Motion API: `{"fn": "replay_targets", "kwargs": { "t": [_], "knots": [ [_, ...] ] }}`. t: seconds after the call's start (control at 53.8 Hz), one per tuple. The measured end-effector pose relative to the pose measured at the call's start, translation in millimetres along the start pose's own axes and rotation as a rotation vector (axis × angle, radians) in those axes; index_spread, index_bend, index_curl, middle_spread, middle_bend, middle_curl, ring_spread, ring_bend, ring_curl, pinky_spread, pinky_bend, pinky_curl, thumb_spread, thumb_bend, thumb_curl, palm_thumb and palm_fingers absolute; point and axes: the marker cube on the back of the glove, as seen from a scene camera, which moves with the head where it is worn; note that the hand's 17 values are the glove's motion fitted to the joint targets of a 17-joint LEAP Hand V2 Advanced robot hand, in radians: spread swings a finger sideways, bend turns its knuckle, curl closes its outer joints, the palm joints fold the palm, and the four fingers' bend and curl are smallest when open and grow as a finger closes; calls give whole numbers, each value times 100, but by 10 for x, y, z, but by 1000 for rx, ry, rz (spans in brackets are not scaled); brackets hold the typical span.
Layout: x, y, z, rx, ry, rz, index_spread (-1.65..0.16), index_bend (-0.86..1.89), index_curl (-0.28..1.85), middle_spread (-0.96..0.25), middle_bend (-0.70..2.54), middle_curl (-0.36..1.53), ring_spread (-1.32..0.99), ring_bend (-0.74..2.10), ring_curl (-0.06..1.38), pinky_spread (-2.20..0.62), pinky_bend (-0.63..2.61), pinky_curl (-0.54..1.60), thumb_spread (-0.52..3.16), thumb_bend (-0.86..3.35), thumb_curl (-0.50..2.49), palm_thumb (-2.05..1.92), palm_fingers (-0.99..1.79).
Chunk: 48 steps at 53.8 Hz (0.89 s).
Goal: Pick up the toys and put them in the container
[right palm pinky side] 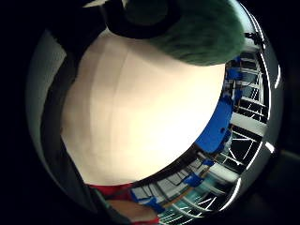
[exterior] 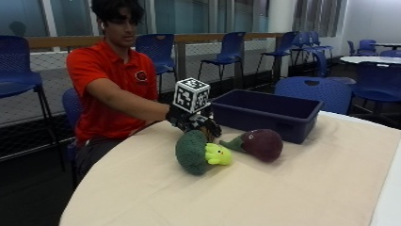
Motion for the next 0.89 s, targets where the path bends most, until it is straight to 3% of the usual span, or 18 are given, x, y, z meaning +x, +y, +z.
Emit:
{"fn": "replay_targets", "kwargs": {
  "t": [0.223,0.409,0.613,0.892],
  "knots": [
    [-33,11,-18,-73,-7,22,-41,27,26,-7,7,13,-5,60,30,-7,103,36,104,-2,20,-1,14],
    [-193,48,-29,15,-2,29,-42,50,36,-13,15,14,-13,67,32,-18,99,35,119,4,28,13,33],
    [-101,132,-247,89,-54,15,-39,27,36,-26,23,20,-33,87,38,-39,114,38,124,17,40,42,78],
    [42,187,-1157,192,-113,43,-40,17,40,-37,28,27,-46,83,38,-45,104,35,104,14,53,55,92]
  ]
}}
